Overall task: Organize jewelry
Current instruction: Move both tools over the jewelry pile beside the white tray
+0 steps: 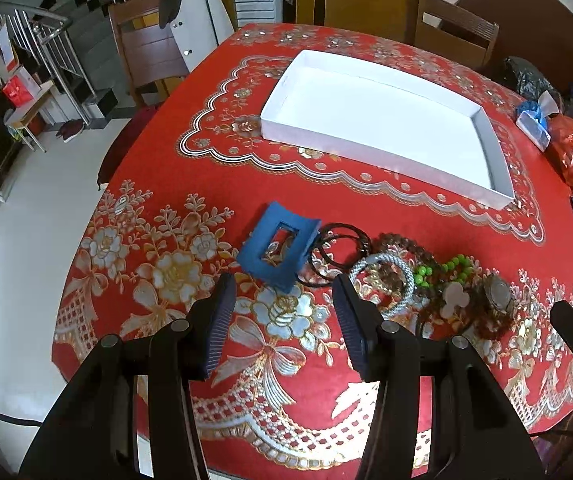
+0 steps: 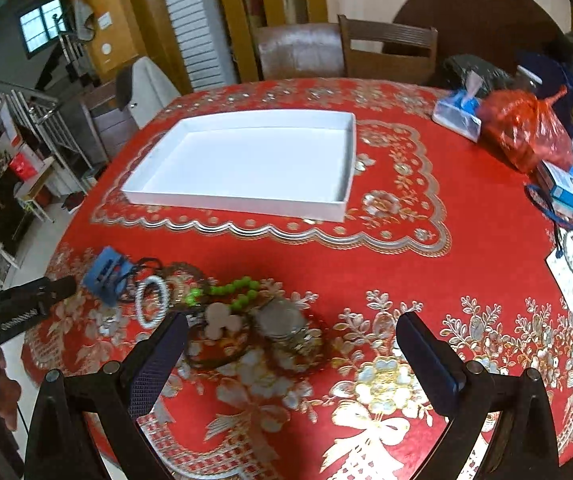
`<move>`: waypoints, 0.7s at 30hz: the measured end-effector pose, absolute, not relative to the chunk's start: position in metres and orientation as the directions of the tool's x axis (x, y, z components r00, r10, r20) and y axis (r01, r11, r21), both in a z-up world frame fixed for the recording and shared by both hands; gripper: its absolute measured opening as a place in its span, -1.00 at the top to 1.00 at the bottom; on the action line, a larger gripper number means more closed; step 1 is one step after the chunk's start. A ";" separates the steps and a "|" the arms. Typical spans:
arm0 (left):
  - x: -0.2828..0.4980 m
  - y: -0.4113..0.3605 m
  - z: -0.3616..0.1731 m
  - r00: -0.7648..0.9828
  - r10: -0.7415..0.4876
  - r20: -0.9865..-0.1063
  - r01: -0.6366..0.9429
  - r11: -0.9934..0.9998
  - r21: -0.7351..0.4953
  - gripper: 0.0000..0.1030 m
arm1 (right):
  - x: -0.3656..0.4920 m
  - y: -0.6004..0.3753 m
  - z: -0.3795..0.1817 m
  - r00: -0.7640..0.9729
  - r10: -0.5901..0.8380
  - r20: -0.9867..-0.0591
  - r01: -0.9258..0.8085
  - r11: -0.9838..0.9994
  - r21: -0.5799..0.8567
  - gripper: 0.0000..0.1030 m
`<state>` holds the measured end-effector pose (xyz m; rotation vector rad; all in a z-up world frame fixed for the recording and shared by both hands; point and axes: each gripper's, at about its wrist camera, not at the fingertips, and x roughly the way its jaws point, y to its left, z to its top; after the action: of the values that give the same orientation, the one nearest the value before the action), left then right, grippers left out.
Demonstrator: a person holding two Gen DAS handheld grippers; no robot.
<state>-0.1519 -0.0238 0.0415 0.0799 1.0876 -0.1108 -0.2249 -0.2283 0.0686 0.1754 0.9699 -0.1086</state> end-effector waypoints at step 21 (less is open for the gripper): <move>-0.169 -0.033 0.048 0.477 -0.063 -0.877 0.141 0.990 0.005 0.04 | -0.237 -0.225 0.077 0.569 -0.003 -0.822 0.127 0.988 0.084 -1.00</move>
<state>-0.1687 -0.0332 0.0482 0.0807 1.0665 -0.1251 -0.2371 -0.2253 0.0770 0.1389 0.9636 -0.0769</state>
